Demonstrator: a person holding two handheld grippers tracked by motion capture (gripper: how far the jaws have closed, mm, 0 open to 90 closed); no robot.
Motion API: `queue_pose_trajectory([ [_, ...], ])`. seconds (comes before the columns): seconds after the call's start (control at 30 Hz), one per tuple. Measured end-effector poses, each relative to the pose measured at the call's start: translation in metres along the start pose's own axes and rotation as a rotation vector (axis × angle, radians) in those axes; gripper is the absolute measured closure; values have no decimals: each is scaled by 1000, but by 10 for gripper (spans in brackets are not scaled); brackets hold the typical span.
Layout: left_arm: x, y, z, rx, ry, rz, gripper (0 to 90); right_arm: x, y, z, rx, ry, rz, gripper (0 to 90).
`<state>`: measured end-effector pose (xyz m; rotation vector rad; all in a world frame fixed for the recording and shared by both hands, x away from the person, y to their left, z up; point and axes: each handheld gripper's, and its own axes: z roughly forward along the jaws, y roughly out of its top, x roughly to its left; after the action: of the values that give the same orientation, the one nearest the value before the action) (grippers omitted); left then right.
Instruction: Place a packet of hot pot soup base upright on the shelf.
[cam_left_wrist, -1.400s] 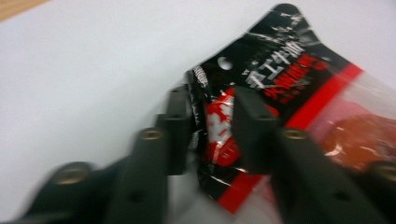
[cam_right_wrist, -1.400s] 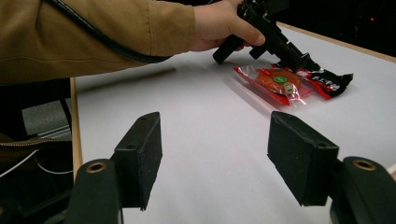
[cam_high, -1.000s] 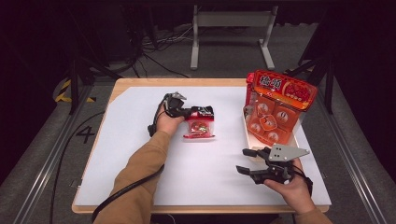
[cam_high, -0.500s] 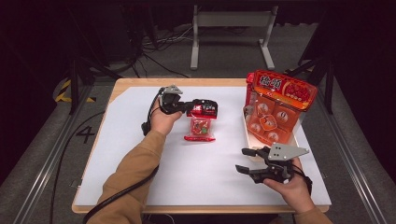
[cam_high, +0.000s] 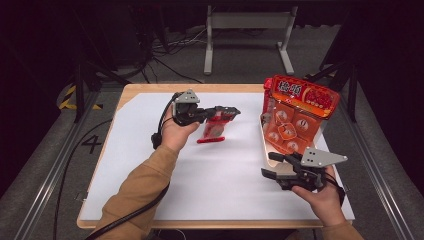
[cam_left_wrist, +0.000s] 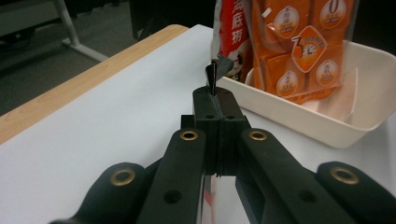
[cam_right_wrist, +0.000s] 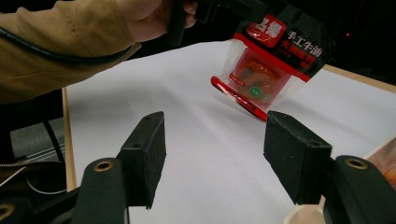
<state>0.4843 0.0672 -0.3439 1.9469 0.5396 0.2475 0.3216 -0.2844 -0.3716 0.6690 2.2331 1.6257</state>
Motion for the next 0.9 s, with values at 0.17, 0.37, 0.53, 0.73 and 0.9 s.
queue_pose_trajectory([
  [0.17, -9, 6, -6, -27, -26, 0, 900, -4, 5, -9, -16, -26, 8, 408],
  [0.37, -27, 16, -12, -54, -76, 32, 900, -7, 9, -20, -43, -44, 24, 418],
  [0.53, -44, 24, -16, -77, -110, 50, 900, -8, 14, -28, -62, -59, 20, 422],
  [0.73, -61, 34, -17, -102, -153, 70, 900, -9, 22, -41, -88, -80, 16, 429],
  [0.9, -76, 42, -18, -126, -186, 93, 900, -11, 26, -50, -95, -107, 16, 441],
])
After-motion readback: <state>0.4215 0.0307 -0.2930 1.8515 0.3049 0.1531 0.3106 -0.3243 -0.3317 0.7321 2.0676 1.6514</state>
